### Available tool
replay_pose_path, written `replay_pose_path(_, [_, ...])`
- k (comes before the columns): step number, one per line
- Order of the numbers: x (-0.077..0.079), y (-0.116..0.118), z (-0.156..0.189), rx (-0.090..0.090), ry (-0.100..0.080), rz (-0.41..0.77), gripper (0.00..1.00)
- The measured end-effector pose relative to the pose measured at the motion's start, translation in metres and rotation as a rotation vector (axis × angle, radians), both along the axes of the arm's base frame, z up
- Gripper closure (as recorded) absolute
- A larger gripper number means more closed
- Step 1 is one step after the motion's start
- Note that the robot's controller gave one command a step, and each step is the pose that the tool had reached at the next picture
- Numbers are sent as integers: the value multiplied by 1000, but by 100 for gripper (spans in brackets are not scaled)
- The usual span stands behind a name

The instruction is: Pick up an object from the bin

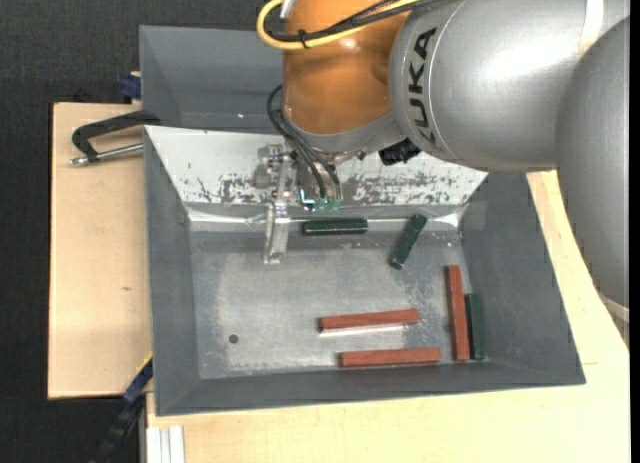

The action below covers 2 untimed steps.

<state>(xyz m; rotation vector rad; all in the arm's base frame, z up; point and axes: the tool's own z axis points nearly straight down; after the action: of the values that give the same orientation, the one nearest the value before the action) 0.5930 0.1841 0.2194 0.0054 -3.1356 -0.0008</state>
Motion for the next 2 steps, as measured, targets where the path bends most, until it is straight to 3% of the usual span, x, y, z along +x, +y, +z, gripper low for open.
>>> replay_pose_path(1, [2, -1, 5, 2, -8, -2, 0])
replay_pose_path(2, [-7, -7, -49, 3, -13, -25, 0])
